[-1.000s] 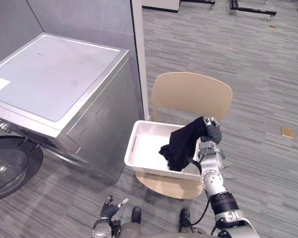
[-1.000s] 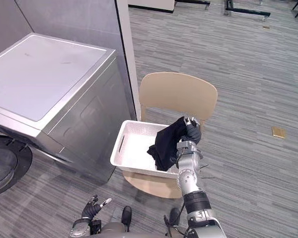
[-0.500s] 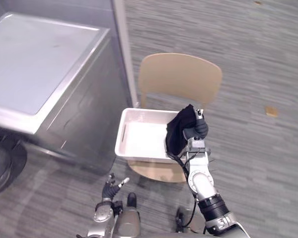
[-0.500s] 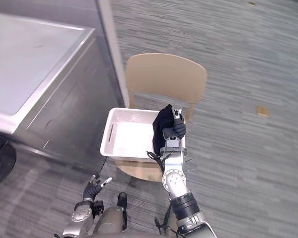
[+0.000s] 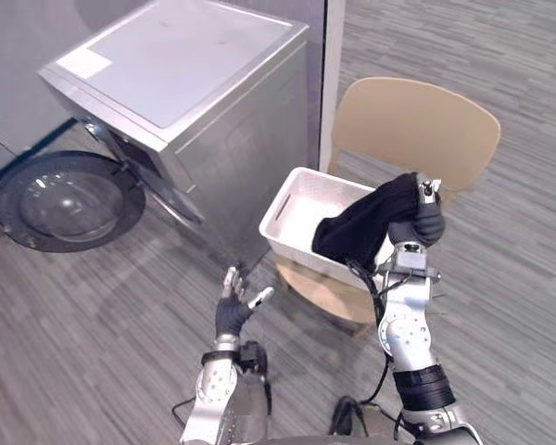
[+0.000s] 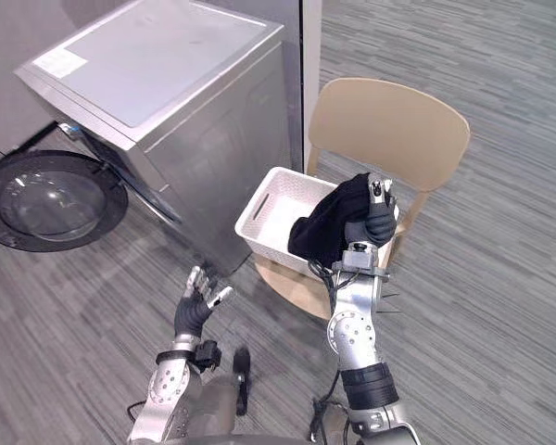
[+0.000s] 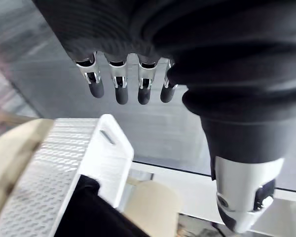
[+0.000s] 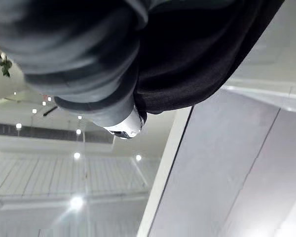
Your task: Pick up the laundry basket with both hands and put the clothes into the washing machine.
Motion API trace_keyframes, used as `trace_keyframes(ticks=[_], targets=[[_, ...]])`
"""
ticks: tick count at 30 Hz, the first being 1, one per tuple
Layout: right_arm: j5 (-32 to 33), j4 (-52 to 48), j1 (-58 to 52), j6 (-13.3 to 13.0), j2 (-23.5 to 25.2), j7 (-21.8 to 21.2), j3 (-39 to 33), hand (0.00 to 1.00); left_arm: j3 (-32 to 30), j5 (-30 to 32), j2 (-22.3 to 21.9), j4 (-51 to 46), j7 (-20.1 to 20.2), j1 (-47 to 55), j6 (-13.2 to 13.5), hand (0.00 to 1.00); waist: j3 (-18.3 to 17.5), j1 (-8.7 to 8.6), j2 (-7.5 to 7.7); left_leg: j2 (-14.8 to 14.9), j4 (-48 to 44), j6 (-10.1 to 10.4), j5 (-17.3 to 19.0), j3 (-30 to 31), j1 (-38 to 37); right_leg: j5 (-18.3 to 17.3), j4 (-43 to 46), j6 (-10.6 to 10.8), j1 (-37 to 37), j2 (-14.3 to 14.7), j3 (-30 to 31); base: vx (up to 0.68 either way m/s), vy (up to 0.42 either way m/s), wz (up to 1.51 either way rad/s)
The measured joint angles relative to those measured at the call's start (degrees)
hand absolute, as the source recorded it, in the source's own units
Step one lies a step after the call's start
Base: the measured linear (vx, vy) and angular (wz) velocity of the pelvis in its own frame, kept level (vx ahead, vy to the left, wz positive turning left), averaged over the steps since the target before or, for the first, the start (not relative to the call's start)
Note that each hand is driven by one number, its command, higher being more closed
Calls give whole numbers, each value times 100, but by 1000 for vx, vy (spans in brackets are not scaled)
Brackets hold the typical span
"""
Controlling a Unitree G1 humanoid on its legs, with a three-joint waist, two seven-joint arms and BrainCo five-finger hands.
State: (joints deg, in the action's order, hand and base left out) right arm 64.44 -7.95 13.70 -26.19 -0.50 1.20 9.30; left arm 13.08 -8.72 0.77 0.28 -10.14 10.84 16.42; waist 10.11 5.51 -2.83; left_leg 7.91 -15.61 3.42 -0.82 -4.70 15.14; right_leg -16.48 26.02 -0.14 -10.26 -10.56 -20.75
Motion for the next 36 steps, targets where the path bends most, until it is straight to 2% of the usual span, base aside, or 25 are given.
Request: trace_keyframes(ticks=[1, 2, 4, 5, 6, 10, 13, 15, 21, 22, 26, 29, 36], targets=[[-85, 0, 76, 13, 4, 1, 18, 100, -5, 50, 35, 3, -20, -241, 59, 0, 0, -8, 3, 0, -19, -24, 178, -33, -196, 147, -194, 28, 92, 6, -12, -60, 111, 8], [-147, 0, 108, 19, 8, 2, 34, 100, 48, 58, 62, 23, -68, -415, 88, 0, -4, -35, 1, 8, 150, -37, 209, -79, -411, 289, -407, 77, 204, 33, -11, -77, 170, -1], [-236, -1, 131, 18, 10, 2, 77, 100, 247, 110, 81, 38, -160, -680, 148, 0, -207, -171, -119, 28, 1021, 33, 168, -211, -794, 581, -880, 246, 323, 189, -22, -50, 174, -3], [-273, -3, 139, 15, 24, 5, 79, 100, 385, 237, 150, 153, -234, -929, 165, 0, -308, -200, -86, -16, 1469, 226, -22, -283, -923, 743, -1061, 303, 315, 197, 2, -54, 247, -12], [-309, -3, 216, 34, 67, 10, 107, 100, 652, 461, 259, 383, -298, -1320, 160, 0, -366, -213, -9, -105, 1808, 147, -207, -346, -1030, 990, -1384, 396, 372, 205, 54, -41, 206, -10], [-309, -3, 554, 123, 155, 17, 494, 100, 954, 1133, 414, 756, -398, -1784, 25, 0, -422, -328, 89, -314, 1964, 70, -302, -419, -1272, 1308, -1874, 566, 708, 140, 141, -13, 160, -6], [-309, -5, 959, 193, 153, 13, 917, 100, 1212, 1528, 416, 1295, -429, -2294, -50, 0, -563, -341, 134, -373, 2072, 10, -344, -486, -1397, 1464, -2138, 608, 862, 146, 241, -1, 70, -10], [-304, -6, 1276, 257, 160, -2, 1260, 100, 1500, 1776, 443, 1747, -501, -2686, -160, 0, -609, -409, 165, -357, 2086, 5, -356, -518, -1426, 1556, -2268, 570, 913, 197, 323, -16, 21, -9], [-189, -6, 1407, 299, 177, 5, 1791, 100, 1897, 2115, 447, 2521, -649, -3459, -348, 0, -660, -474, 214, -261, 2092, 49, -388, -644, -1499, 1734, -2499, 487, 990, 360, 500, -20, -9, -17], [-178, -6, 1416, 290, 191, 6, 1880, 100, 1897, 2163, 444, 2568, -668, -3572, -385, 100, -681, -481, 212, -210, 2093, 62, -397, -651, -1516, 1762, -2544, 460, 1015, 400, 515, -25, -28, -6], [-12, -6, 1531, 298, 235, 10, 2459, 100, 1877, 2431, 401, 3052, -970, -4122, -545, 100, -708, -481, 216, -94, 2096, 135, -444, -650, -1498, 1827, -2620, 367, 1017, 555, 529, -34, -35, -5], [34, -7, 1539, 301, 235, -12, 2612, 100, 1838, 2466, 403, 3093, -1135, -4194, -624, 100, -715, -474, 223, -10, 2096, 183, -475, -638, -1491, 1845, -2633, 339, 1017, 611, 527, -7, -9, -1], [205, -16, 1400, 303, 229, -164, 2670, 100, 1694, 2216, 399, 2923, -1145, -3940, -644, 100, -715, -480, 223, 25, 2096, 209, -491, -623, -1486, 1848, -2635, 332, 1013, 651, 530, 0, 0, 0]])
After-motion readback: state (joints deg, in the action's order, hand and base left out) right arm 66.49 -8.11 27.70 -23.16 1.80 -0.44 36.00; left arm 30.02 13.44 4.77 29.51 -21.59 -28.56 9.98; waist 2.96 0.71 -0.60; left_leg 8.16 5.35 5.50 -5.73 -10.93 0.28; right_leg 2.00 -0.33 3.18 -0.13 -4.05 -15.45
